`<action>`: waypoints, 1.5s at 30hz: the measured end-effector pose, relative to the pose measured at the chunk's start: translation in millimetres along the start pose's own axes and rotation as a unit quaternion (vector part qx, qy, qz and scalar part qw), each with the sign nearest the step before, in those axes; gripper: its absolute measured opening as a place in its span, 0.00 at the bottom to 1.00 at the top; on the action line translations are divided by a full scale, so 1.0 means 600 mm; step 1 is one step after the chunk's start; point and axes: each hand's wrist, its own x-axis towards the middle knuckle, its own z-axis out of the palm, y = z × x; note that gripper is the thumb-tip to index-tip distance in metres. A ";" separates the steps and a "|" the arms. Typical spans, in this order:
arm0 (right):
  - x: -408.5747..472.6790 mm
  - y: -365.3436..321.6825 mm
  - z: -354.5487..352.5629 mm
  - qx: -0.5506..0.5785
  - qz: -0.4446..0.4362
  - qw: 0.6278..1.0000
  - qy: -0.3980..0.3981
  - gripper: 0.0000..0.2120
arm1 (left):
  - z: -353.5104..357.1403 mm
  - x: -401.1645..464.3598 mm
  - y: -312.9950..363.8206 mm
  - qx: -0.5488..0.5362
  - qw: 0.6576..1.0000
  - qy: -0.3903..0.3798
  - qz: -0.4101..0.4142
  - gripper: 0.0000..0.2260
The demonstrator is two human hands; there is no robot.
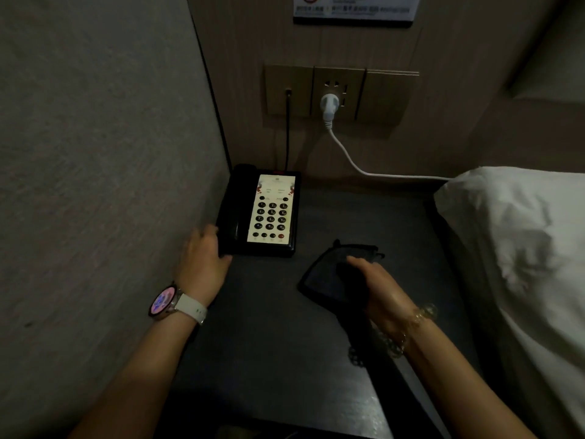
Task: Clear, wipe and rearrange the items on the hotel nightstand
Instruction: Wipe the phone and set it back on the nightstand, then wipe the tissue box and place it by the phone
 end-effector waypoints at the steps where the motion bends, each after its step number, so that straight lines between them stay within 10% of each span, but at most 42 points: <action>1: 0.002 -0.001 -0.003 -0.048 -0.011 0.999 0.019 0.18 | -0.003 -0.005 0.012 -0.027 0.999 0.024 0.025 0.19; 6: -0.016 -0.003 -0.047 -0.261 -0.091 0.958 0.074 0.07 | 0.011 -0.046 0.097 -0.126 0.978 -0.029 0.161 0.12; 15: -0.112 -0.056 -0.128 -0.422 -0.254 0.824 0.281 0.18 | 0.099 -0.135 0.250 -0.265 0.910 -0.232 0.221 0.15; 25: -0.254 -0.163 -0.261 -0.336 -0.359 0.693 0.526 0.13 | 0.123 -0.234 0.404 -0.573 0.689 -0.438 0.067 0.15; 31: -0.298 -0.178 -0.296 -0.431 -0.239 0.683 0.539 0.23 | 0.126 -0.265 0.461 -0.648 0.581 -0.490 0.053 0.17; 45: -0.291 -0.181 -0.303 -0.543 -0.032 0.693 0.473 0.31 | 0.151 -0.289 0.486 -0.682 0.484 -0.549 0.003 0.21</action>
